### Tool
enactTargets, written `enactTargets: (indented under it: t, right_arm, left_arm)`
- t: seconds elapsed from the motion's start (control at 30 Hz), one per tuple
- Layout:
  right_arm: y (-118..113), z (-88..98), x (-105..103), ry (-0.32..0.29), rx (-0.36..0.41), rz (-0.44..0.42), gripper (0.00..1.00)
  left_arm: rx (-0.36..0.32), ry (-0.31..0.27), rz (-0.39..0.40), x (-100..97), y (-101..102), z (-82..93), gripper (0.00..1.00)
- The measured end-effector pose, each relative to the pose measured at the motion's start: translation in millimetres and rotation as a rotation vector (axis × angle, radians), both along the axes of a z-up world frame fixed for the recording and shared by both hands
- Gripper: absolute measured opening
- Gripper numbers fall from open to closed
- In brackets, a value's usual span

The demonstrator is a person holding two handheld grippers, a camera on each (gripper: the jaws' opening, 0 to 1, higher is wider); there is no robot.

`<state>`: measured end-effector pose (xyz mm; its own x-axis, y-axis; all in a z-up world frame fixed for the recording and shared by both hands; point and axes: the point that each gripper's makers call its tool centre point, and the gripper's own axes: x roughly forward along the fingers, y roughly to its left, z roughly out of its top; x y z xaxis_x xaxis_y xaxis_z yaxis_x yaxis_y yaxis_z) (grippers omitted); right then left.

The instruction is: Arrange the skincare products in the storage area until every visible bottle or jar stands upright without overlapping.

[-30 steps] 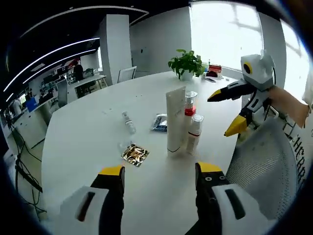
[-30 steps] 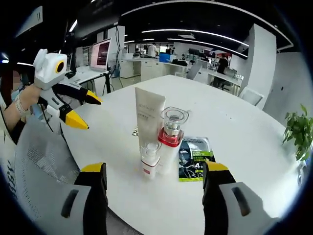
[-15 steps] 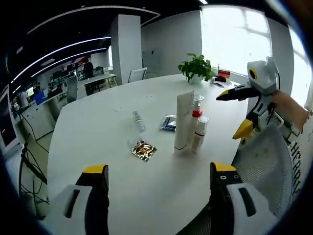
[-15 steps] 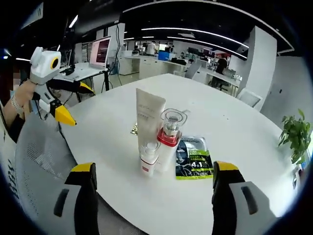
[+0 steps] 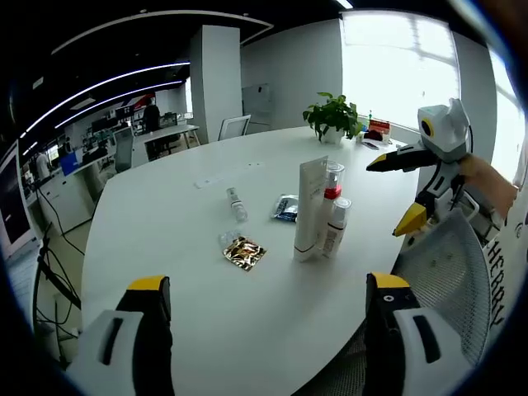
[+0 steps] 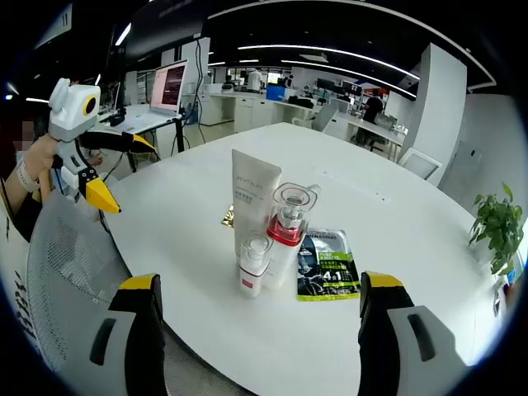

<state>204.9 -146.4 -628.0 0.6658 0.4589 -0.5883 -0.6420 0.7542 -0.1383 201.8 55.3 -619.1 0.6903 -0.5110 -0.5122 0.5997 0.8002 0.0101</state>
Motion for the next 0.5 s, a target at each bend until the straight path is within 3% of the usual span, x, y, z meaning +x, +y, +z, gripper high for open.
enactTargets:
  t: [0.2, 0.5]
  right_arm:
    - [0.0, -0.6, 1.0, 0.0, -0.009, 0.001, 0.99]
    - [1.6, -3.6, 1.5, 0.006, -0.008, 0.003, 0.99]
  left_arm:
    - [-0.011, 0.006, 0.001, 2.0, -0.3, -2.0, 0.99]
    - [-0.001, 0.005, 0.006, 9.7, 2.7, -5.3, 0.99]
